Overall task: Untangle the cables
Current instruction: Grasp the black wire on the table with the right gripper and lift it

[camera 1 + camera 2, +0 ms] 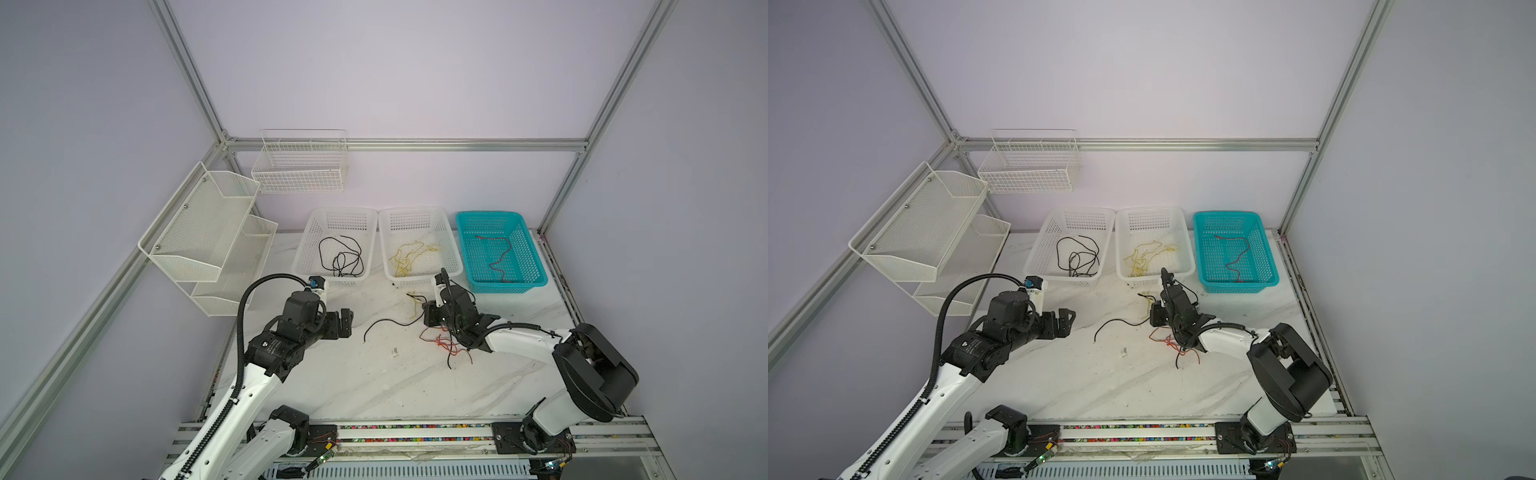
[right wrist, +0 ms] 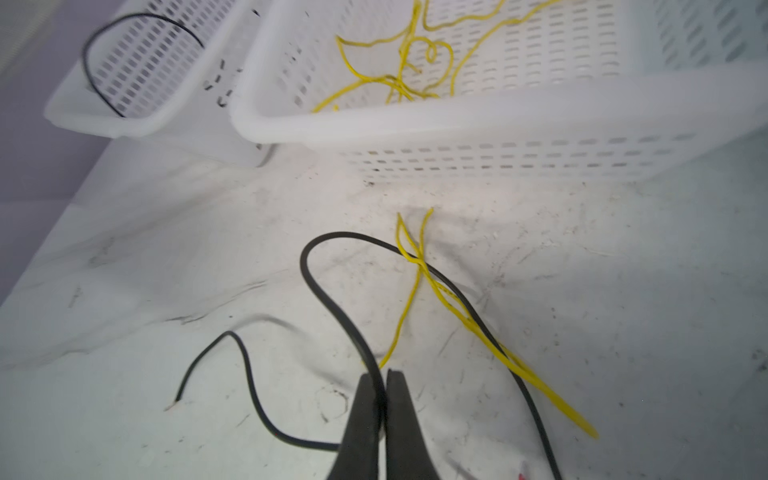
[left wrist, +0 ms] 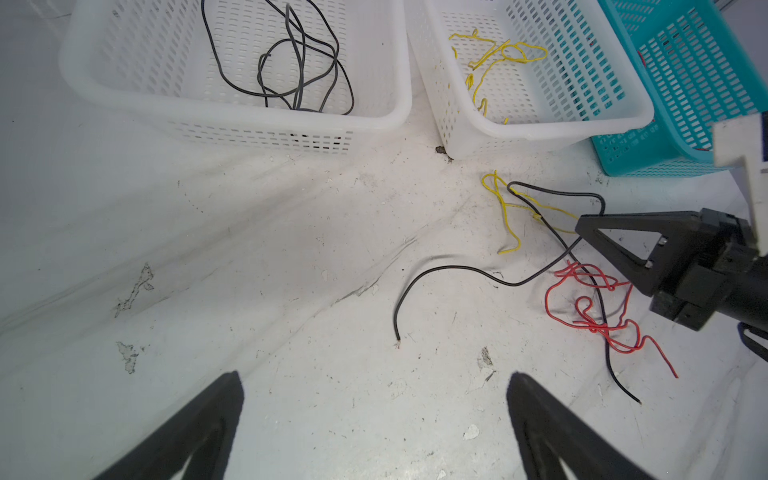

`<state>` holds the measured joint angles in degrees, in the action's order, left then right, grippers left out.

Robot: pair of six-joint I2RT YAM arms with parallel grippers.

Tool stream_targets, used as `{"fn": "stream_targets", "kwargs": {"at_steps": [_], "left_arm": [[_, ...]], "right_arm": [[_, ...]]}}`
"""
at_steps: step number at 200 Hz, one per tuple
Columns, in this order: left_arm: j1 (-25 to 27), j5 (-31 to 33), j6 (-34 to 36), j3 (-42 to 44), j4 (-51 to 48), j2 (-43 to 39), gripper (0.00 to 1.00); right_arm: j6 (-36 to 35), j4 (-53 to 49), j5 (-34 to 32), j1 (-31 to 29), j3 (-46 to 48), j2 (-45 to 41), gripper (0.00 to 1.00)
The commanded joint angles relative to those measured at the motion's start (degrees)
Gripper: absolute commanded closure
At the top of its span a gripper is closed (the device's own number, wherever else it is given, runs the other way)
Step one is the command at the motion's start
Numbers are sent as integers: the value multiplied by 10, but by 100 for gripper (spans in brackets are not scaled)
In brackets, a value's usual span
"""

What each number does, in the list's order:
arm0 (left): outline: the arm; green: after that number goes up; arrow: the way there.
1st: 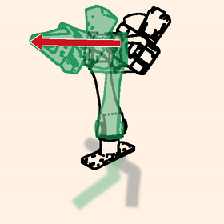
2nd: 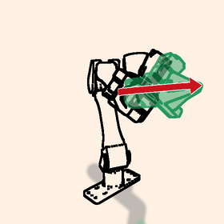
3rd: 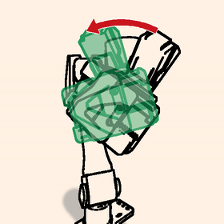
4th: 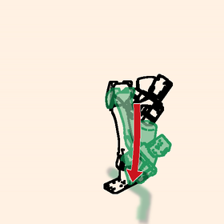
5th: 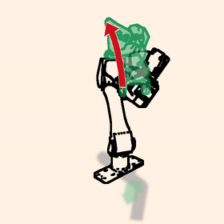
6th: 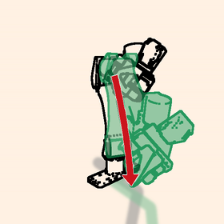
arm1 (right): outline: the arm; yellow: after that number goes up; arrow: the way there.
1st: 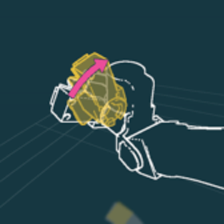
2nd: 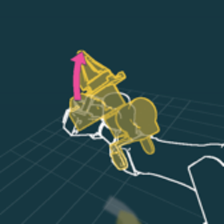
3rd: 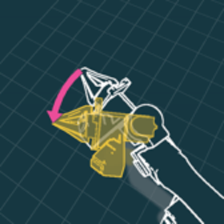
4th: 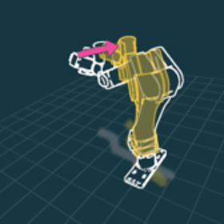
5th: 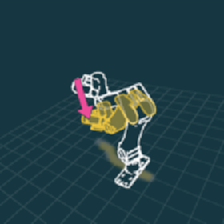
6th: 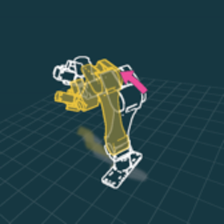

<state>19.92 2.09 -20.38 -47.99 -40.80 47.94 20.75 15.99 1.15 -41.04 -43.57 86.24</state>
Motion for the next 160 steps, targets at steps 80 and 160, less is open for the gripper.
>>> {"fn": "stream_targets", "kwargs": {"at_steps": [80, 160], "left_arm": [[2, -33, 4, 24, 26, -22, 0], [1, -27, 10, 24, 30, -30, 0]], "right_arm": [[-47, -122, -17, -112, -185, -203, 100], [-70, -215, -78, -117, -337, -221, 100]]}}
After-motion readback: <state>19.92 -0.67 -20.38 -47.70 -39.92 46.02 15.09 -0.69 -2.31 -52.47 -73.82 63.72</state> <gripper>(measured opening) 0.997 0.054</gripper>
